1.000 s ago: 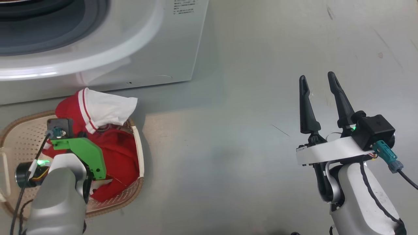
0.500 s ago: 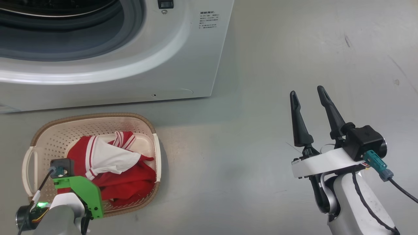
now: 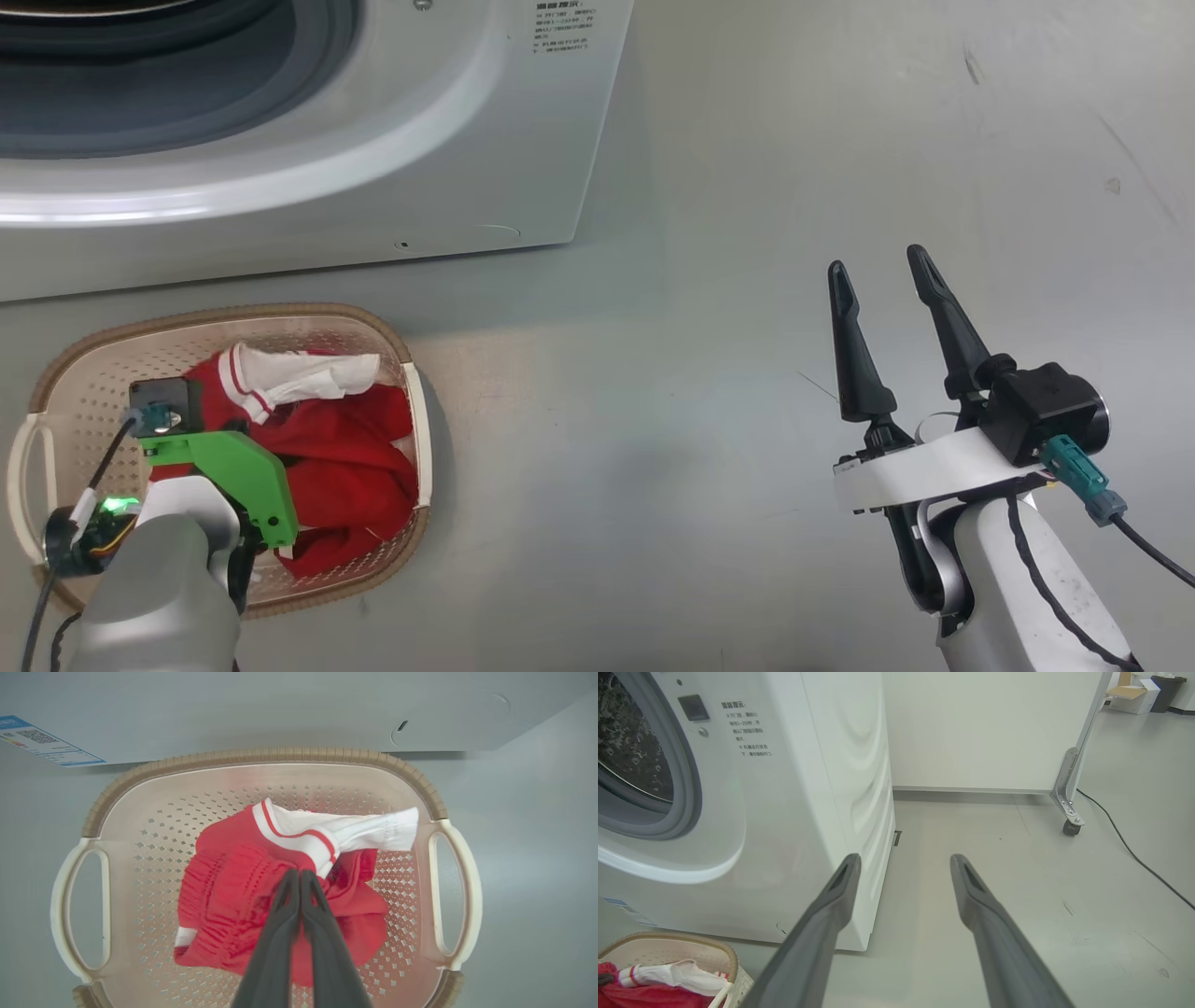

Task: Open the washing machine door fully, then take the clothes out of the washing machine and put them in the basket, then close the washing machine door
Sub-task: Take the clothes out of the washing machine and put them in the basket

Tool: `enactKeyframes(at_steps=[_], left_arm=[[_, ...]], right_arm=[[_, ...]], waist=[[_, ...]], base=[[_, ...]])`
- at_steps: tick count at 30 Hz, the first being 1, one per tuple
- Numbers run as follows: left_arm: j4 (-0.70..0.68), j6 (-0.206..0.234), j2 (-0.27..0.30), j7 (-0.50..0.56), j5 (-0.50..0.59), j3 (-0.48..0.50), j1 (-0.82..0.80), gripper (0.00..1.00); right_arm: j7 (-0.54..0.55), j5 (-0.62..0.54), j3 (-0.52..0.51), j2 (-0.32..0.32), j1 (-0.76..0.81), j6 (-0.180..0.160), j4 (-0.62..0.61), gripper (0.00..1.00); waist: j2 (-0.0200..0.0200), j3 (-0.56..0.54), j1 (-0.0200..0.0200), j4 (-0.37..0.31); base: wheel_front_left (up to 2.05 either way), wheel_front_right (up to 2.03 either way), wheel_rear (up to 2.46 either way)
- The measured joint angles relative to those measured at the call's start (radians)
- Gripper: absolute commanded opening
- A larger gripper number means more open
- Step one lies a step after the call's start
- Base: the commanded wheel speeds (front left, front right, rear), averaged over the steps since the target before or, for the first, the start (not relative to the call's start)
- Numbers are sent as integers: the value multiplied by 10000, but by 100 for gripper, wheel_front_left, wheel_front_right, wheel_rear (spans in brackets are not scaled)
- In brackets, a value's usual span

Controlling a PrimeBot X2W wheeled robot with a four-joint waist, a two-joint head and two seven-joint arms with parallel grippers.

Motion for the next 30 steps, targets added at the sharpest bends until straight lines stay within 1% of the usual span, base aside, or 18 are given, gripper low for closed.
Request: enactKeyframes(at_steps=[1,2,3,7,14,19,26,30], left_arm=[[-15,0,0,-10,-19,17,-78,27],[-8,13,6,-75,-31,48,-123,40],[6,25,25,-94,-29,46,-131,100],[221,119,90,-79,-29,65,-131,100],[382,119,73,-102,-25,-4,-130,100],[359,86,15,-531,-25,-61,-130,100],[69,-217,-146,-1379,-25,-125,-130,100],[-27,-301,-217,-1682,63,-385,-125,100]], right_arm=[[0,-31,-6,10,-4,0,-19,100],[0,-36,-12,19,-7,2,-33,100],[0,-36,-21,25,-9,2,-46,100],[0,-52,-123,38,-20,2,-109,100],[0,-134,-276,56,-30,0,-107,100],[0,-136,-336,63,-77,25,-69,100],[0,-134,-577,71,-132,31,25,100],[0,-132,-897,73,-128,27,58,100]], waist=[[0,70,0,-24],[0,141,0,-48],[0,206,0,-71],[0,433,0,-142],[0,547,0,-105],[0,427,0,28],[0,-15,0,212],[0,-367,0,369]], base=[[0,0,0],[0,0,0],[0,0,0],[0,0,0],[0,0,0],[0,0,0],[0,0,0],[0,0,0]])
